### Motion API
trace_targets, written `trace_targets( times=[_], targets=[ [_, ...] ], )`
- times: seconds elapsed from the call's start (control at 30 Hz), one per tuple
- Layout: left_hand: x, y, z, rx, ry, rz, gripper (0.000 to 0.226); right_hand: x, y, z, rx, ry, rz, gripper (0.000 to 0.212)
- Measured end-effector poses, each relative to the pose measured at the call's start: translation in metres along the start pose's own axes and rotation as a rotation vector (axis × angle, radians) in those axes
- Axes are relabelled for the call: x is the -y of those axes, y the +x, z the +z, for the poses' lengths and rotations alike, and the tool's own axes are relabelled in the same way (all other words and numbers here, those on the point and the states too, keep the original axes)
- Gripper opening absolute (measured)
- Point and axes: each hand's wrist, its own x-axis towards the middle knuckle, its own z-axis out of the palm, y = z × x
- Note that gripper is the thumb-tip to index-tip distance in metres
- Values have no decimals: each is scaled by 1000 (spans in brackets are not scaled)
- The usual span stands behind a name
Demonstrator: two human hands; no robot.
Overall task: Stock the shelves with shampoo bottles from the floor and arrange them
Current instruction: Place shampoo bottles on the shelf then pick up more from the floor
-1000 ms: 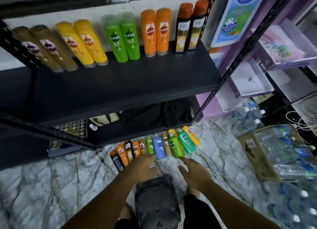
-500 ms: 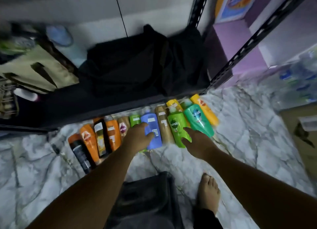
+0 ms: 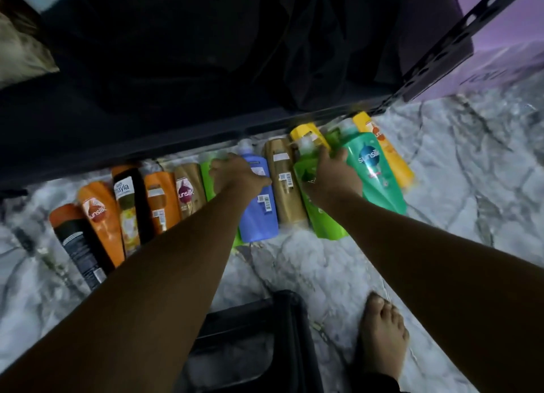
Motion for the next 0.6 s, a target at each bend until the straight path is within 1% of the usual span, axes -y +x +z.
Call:
trace_targets(
  times=[0.07, 0.17, 0.27, 0.33, 0.4, 0.47, 0.53, 0.57, 0.6],
  targets=[
    [-1, -4, -2, -9, -30, -19, 110, -5, -3, 2, -35, 47, -34, 77],
    [-1, -15, -5, -10, -181, -18, 109, -10, -7, 0, -60, 126, -60, 73],
    [2, -32, -6, -26, -320, 14, 93, -21, -18, 0, -62, 136, -94, 75],
    [7, -48, -7, -21, -405, 31, 87, -30, -32, -1, -89, 204, -86, 77],
    [15, -71, -9, -49, -493, 37, 89, -38, -54, -2, -140, 270, -85, 85],
    [23, -103, -8, -112, -491, 74, 93, -46, -80, -1, -197, 302, -134, 92],
    [30, -140, 0, -143, -419, 136, 105, -55, -106, 5, -216, 320, -199, 87],
    [34, -159, 6, -143, -407, 153, 109, -60, -119, 9, -203, 339, -217, 83],
    [37, -175, 11, -132, -427, 157, 108, -64, -131, 12, -187, 368, -226, 81]
  ],
)
